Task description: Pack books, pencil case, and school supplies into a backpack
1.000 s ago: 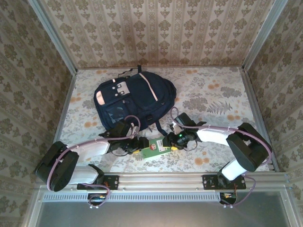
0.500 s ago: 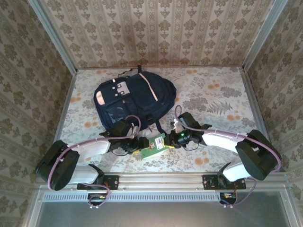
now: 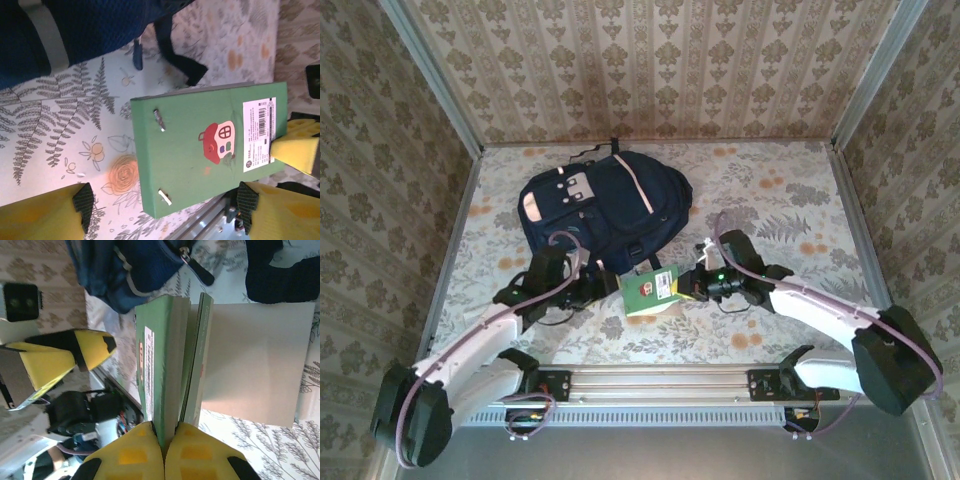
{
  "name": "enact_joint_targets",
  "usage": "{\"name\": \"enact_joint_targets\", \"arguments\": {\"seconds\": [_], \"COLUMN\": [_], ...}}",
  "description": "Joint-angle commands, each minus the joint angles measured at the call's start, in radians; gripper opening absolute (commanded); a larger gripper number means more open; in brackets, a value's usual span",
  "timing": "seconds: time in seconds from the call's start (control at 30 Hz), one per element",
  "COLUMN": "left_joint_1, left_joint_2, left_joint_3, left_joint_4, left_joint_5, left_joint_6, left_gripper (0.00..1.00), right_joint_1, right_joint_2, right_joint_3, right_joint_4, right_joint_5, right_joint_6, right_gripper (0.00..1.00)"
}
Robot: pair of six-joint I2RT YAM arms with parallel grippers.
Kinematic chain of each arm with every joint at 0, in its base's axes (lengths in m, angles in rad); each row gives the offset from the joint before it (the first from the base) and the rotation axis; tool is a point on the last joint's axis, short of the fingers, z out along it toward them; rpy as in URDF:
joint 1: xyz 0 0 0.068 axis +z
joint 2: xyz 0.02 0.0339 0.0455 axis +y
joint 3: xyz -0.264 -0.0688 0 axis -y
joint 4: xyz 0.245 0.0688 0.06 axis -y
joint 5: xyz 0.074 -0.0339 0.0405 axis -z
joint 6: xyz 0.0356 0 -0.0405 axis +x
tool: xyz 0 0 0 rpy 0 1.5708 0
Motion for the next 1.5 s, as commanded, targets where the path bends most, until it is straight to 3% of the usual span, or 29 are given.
{"name": "enact_joint_targets", "arguments": {"seconds": [0.0, 0.33, 0.63, 0.87, 1.1, 1.27, 1.33, 1.4, 1.47], "left_joint_1": [0.007, -0.014, -0.077, -0.089, -0.092, -0.094, -0.095, -0.095, -0.095], "left_joint_2": [-0.007, 0.093, 0.165, 0.179, 0.164, 0.147, 0.14, 0.131, 0.122], "left_joint_3": [-0.018, 0.002, 0.037, 0.042, 0.049, 0.059, 0.06, 0.06, 0.062], "left_joint_4": [0.062, 0.199, 0.411, 0.554, 0.609, 0.612, 0.61, 0.609, 0.608], "left_joint_5": [0.061, 0.086, 0.075, 0.075, 0.043, 0.043, 0.038, 0.034, 0.032], "left_joint_6": [-0.107, -0.17, -0.243, -0.31, -0.336, -0.338, -0.338, -0.341, -0.343], "left_gripper": [0.81, 0.81, 0.73, 0.61, 0.38, 0.11, 0.06, 0.05, 0.05], "right_joint_1": [-0.012, -0.014, -0.008, -0.006, -0.006, -0.006, -0.004, -0.004, -0.006], "right_joint_2": [-0.051, -0.15, -0.135, -0.15, -0.149, -0.186, -0.192, -0.204, -0.217], "right_joint_3": [-0.019, -0.042, -0.126, -0.146, -0.143, -0.121, -0.105, -0.096, -0.098], "right_joint_4": [0.125, 0.268, 0.455, 0.498, 0.435, 0.333, 0.288, 0.245, 0.215], "right_joint_5": [-0.053, -0.052, -0.028, -0.015, 0.001, 0.038, 0.037, 0.058, 0.084], "right_joint_6": [0.089, 0.205, 0.31, 0.324, 0.292, 0.233, 0.198, 0.175, 0.162], "right_gripper": [0.0, 0.0, 0.0, 0.0, 0.0, 0.13, 0.23, 0.48, 0.67]}}
